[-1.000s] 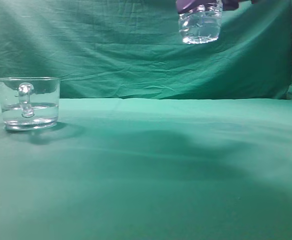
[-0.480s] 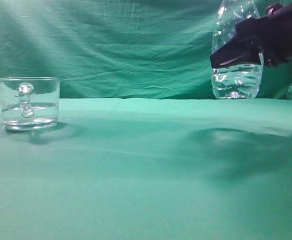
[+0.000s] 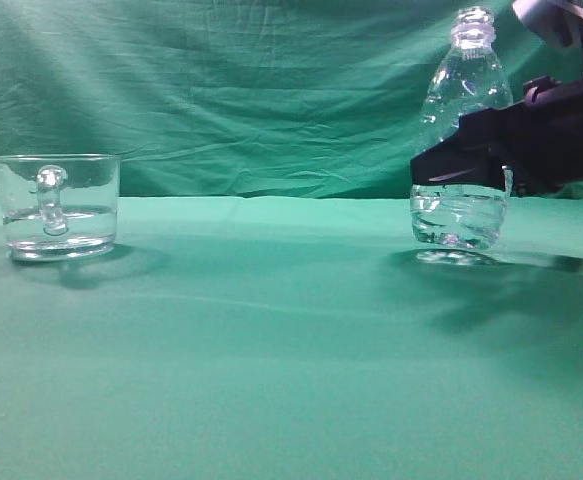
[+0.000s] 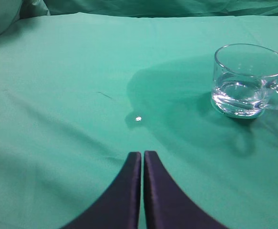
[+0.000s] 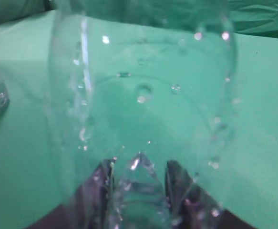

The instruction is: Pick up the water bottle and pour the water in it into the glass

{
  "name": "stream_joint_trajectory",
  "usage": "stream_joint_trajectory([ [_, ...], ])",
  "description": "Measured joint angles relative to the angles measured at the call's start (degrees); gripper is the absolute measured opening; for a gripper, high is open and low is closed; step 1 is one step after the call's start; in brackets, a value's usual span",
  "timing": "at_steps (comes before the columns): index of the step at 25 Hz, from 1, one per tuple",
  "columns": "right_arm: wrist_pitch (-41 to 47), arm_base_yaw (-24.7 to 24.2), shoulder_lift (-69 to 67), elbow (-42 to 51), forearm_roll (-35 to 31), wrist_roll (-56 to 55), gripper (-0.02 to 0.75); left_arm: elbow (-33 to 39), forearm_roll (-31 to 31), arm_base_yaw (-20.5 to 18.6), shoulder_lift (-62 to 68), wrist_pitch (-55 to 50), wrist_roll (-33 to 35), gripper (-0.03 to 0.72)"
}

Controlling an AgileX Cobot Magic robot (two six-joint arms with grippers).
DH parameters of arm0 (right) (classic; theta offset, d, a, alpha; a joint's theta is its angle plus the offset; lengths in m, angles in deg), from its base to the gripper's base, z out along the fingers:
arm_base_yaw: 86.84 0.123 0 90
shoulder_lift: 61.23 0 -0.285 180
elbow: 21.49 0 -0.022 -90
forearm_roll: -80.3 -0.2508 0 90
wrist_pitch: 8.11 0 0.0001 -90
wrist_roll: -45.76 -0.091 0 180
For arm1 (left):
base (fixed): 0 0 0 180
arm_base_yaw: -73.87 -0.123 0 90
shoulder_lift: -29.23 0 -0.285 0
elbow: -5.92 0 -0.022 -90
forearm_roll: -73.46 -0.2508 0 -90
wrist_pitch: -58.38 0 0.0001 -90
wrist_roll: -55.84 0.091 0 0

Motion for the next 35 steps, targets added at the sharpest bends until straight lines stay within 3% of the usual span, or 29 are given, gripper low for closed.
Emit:
stream_joint_trajectory([
  [5,1.6,0.0,-0.1,0.0,-0.5,0.2,0.276,0.0,0.0,0.0,0.0,0.0,0.0,0.0],
  [10,2.3,0.0,-0.1,-0.1,-0.7,-0.8,0.55,0.0,0.0,0.0,0.0,0.0,0.0,0.0],
  [13,3.6,0.0,1.2,-0.1,-0.7,-3.6,0.659,0.0,0.0,0.0,0.0,0.0,0.0,0.0],
  [19,5.9,0.0,9.0,-0.1,-0.2,-8.8,0.671,0.0,0.0,0.0,0.0,0.0,0.0,0.0],
  [25,14.1,0.0,24.5,0.0,2.2,-12.5,0.671,0.0,0.0,0.0,0.0,0.0,0.0,0.0],
  [29,21.0,0.0,35.7,0.1,6.0,-21.2,0.671,0.0,0.0,0.0,0.0,0.0,0.0,0.0],
  [35,29.5,0.0,51.9,0.5,23.8,-43.4,0.138,0.0,0.0,0.0,0.0,0.0,0.0,0.0],
])
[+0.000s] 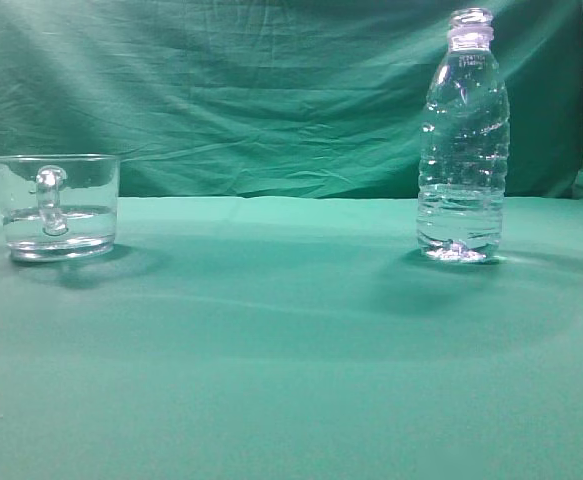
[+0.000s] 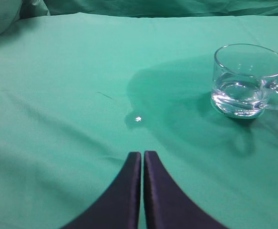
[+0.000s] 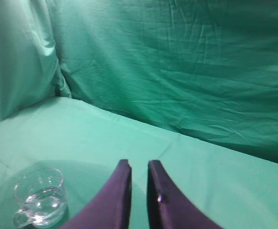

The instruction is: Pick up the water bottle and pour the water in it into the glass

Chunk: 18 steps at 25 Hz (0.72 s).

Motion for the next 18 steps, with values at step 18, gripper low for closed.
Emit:
stream_joint_trajectory([
  [18,-2.5,0.0,34.2,0.0,36.1,-41.8,0.0,0.0,0.0,0.0,0.0,0.0,0.0,0.0],
])
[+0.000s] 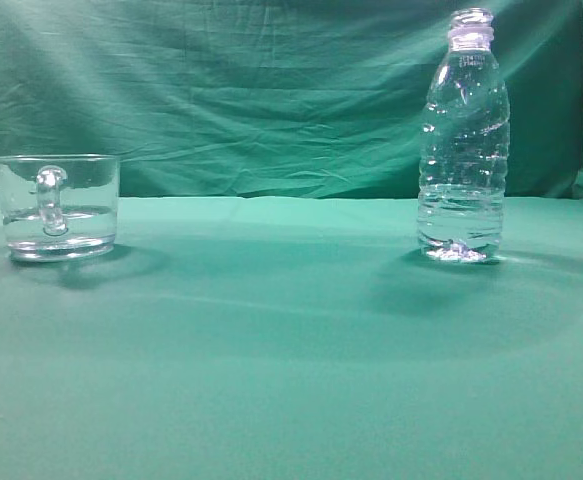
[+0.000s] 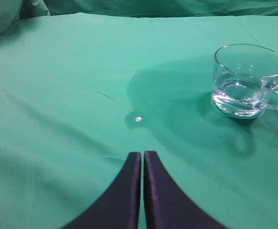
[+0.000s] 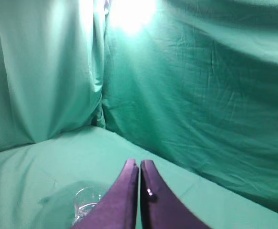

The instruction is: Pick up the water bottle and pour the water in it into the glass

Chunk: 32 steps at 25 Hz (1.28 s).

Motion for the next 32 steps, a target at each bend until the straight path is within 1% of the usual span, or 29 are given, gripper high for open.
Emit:
stream_joint_trajectory([
  [3,1.6,0.0,4.0,0.0,0.0,-0.8,0.0,0.0,0.0,0.0,0.0,0.0,0.0,0.0],
  [8,10.4,0.0,6.4,0.0,-0.6,-6.1,0.0,0.0,0.0,0.0,0.0,0.0,0.0,0.0],
  [10,15.0,0.0,6.4,0.0,-2.8,-6.1,0.0,0.0,0.0,0.0,0.0,0.0,0.0,0.0],
  [11,18.0,0.0,6.4,0.0,-5.4,-5.0,0.0,0.0,0.0,0.0,0.0,0.0,0.0,0.0],
  [13,23.5,0.0,6.0,0.0,-12.2,0.2,0.0,0.0,0.0,0.0,0.0,0.0,0.0,0.0],
  [14,26.4,0.0,5.5,0.0,-16.8,4.6,0.0,0.0,0.0,0.0,0.0,0.0,0.0,0.0],
  [17,32.0,0.0,4.2,0.0,-32.1,23.3,0.0,0.0,0.0,0.0,0.0,0.0,0.0,0.0],
  [21,35.2,0.0,3.6,0.8,-58.7,55.3,0.0,0.0,0.0,0.0,0.0,0.0,0.0,0.0],
  [23,38.2,0.0,4.0,2.0,-74.1,72.4,0.0,0.0,0.0,0.0,0.0,0.0,0.0,0.0],
  [26,48.9,0.0,6.7,3.6,-91.5,92.3,0.0,0.0,0.0,0.0,0.0,0.0,0.0,0.0],
  [27,52.0,0.0,8.0,4.1,-95.4,97.1,0.0,0.0,0.0,0.0,0.0,0.0,0.0,0.0],
  [29,58.6,0.0,10.4,5.4,-99.5,102.1,0.0,0.0,0.0,0.0,0.0,0.0,0.0,0.0],
  [32,64.0,0.0,14.8,9.0,-101.9,104.1,0.0,0.0,0.0,0.0,0.0,0.0,0.0,0.0],
])
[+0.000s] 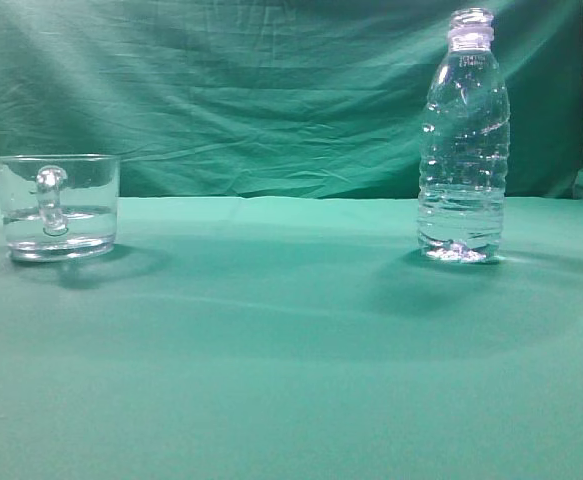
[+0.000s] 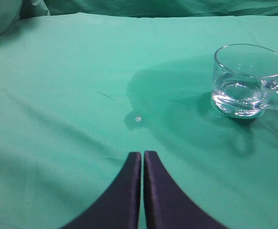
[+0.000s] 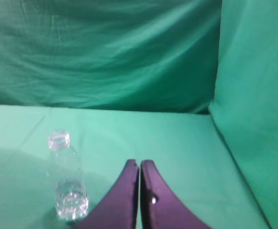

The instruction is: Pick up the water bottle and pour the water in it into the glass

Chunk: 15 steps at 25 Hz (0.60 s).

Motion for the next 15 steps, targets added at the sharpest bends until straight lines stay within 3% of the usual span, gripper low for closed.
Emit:
stream_joint_trajectory([
  [9,-1.5,0.0,14.5,20.7,1.8,0.9,0.0,0.0,0.0,0.0,0.0,0.0,0.0,0.0],
  [15,-3.3,0.0,15.6,30.4,3.2,0.9,0.0,0.0,0.0,0.0,0.0,0.0,0.0,0.0],
])
